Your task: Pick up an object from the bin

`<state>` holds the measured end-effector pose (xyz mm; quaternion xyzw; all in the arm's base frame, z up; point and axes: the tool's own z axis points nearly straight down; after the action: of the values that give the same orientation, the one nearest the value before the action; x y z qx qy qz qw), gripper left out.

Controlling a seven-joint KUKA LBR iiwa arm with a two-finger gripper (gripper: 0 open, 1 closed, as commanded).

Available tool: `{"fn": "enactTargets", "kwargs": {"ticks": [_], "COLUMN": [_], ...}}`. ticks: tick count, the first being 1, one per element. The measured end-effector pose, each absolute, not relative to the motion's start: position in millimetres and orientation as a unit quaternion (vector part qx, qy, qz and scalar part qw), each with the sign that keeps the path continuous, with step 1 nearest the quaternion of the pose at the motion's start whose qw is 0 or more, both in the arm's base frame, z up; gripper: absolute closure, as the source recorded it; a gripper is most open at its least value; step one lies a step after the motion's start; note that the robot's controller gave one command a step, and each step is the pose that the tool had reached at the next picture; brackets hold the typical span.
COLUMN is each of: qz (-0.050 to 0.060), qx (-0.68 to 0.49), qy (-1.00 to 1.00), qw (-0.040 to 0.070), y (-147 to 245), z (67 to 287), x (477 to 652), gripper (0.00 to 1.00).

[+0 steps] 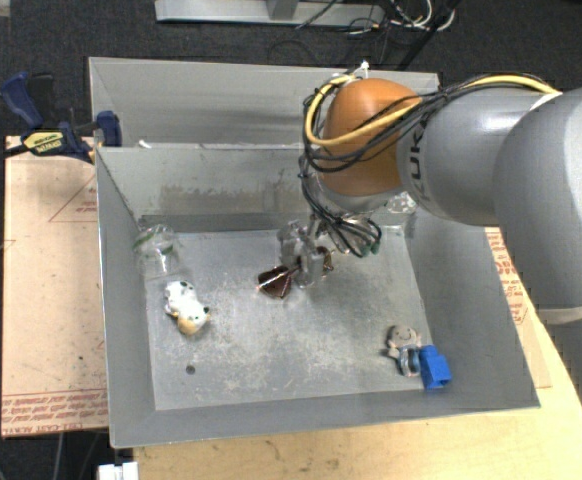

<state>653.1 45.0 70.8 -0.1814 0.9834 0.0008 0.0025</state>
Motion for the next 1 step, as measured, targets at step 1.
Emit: {"fn": "enactTargets", "kwargs": {"ticks": [1], "qz": [0.001], "qx": [-0.181], "qy": [0.983], "qw": [0.003], "y": [45.0], "z": [70.8], "x": [653.1], "gripper": [1.00]}}
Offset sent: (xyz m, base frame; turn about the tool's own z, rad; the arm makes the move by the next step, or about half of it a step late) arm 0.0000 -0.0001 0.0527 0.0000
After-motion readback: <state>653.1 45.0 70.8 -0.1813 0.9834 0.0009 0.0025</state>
